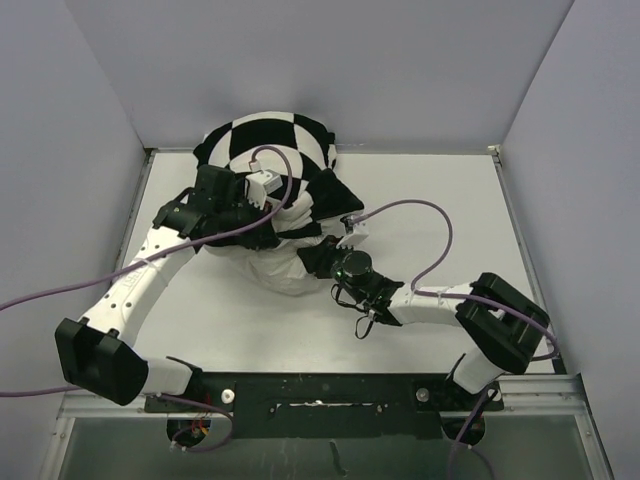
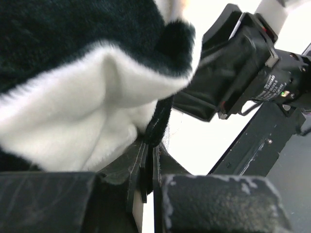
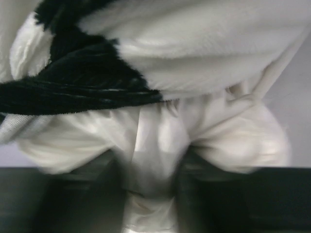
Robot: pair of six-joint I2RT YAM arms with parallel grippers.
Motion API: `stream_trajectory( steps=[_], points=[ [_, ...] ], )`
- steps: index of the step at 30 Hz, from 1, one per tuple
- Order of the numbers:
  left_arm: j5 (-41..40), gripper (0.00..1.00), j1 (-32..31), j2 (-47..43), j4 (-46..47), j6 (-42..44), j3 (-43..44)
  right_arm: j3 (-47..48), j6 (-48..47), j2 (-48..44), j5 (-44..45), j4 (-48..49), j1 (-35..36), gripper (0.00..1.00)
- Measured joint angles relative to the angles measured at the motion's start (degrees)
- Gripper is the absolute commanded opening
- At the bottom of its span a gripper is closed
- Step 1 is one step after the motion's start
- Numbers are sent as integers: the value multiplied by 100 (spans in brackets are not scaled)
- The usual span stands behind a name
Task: Remove the pillowcase from the pillow
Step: Remove the pillow from the pillowcase.
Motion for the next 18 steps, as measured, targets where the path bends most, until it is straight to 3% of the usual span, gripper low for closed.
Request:
stream_trajectory(
  steps=[3,4,6,8,18],
  points=[
    [2,0,-50,-39,-81,22,24,-238,247,127,-245,682,-81,0],
    [-11,6,-74,-63,-118,61,24,-278,240,98,-293,750,-74,0],
    [-90,35,-122,-160,-160,179,24,-291,90,-48,-350,654,-22,0],
    [-76,45,-199,-302,-192,299,39,-289,-258,-319,-339,428,149,0],
    [-490,52,-1429,-680,-212,1119,1139,-249,-1541,-1038,-505,-560,1014,0]
  ],
)
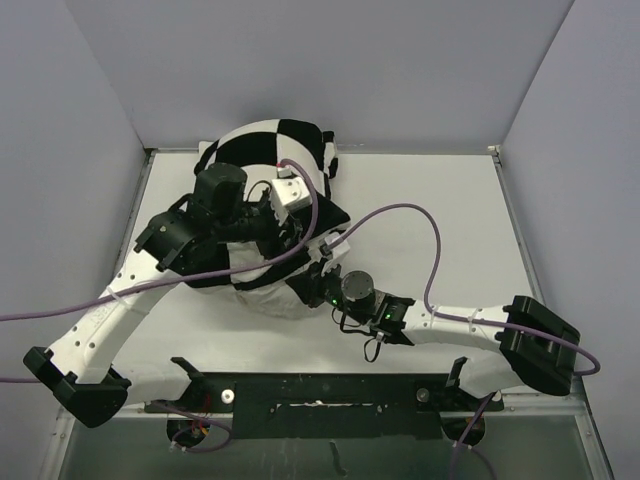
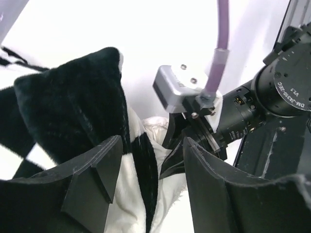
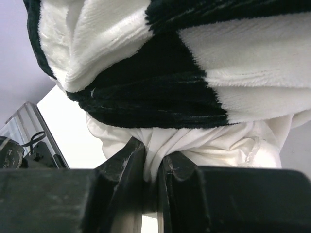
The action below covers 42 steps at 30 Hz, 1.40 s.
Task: Remove the pillowcase from the pillow
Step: Remove the pillow from the pillowcase.
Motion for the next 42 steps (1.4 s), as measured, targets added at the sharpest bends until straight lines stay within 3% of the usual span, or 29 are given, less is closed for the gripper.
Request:
stream_trajectory(
  steps=[6,12,14,17,19,21,23,25,37,42],
  points=[
    [-459,55,-304,164,-96,310,46,0,-170,-48,-125,-11,13,0],
    [-984,50,-299,468,-153,280,-168,-9,-221,-48,-186,20,50,0],
    [-1113,42,-291,468,-111,293,-258,-39,-212,-48,-195,74,57,0],
    [-1224,20,-275,468,-26,326,-269,-157,-173,-52,-195,225,68,0],
    [-1239,17,-249,476,15,350,-269,-254,-120,-55,-197,334,76,0],
    [-1226,25,-223,501,37,376,-269,-315,-90,-55,-199,404,81,0],
    [-1222,49,-214,546,39,389,-269,-350,-66,-57,-199,463,81,0],
    [-1202,55,-203,610,31,431,-264,-391,-46,-83,-197,479,81,0],
    [-1694,65,-179,737,66,466,-39,-437,-57,-203,-195,393,151,0],
    [-1694,61,-199,802,-111,538,9,-323,-188,-179,-201,267,337,0]
  ],
)
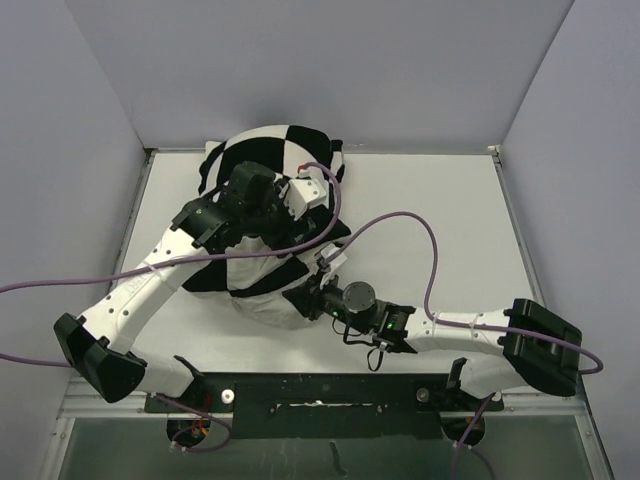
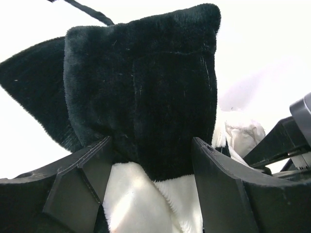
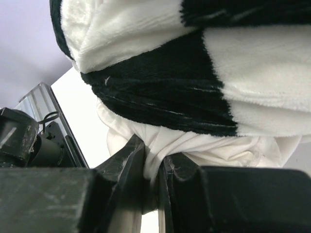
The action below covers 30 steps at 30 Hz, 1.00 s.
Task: Remove the pillowcase from the pillow
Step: Remove the pillow from the pillowcase.
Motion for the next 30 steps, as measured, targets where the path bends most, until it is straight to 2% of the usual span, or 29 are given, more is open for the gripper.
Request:
stream_trajectory(
  steps=[4,8,11,17,22,25,28,30],
  points=[
    [127,47,-39,138,-179,164,0,57,-59,72,-9,-57,83,0],
    [334,15,-24,181,-297,376,0,57,-59,72,-9,-138,87,0],
    [494,0,24,216,-358,461,0,42,-52,61,-7,-144,87,0],
    [544,0,46,254,-479,479,208,-151,101,-66,24,-83,55,0],
    [378,0,120,372,-704,511,1320,-538,422,-350,168,70,-118,0],
    [232,0,214,372,-730,627,1707,-734,682,-479,293,260,-247,0],
    [-13,0,365,361,-568,813,1604,-914,896,-603,459,372,-343,0],
    [-225,0,415,299,-214,984,1233,-1008,1027,-634,544,409,-348,0]
  ],
)
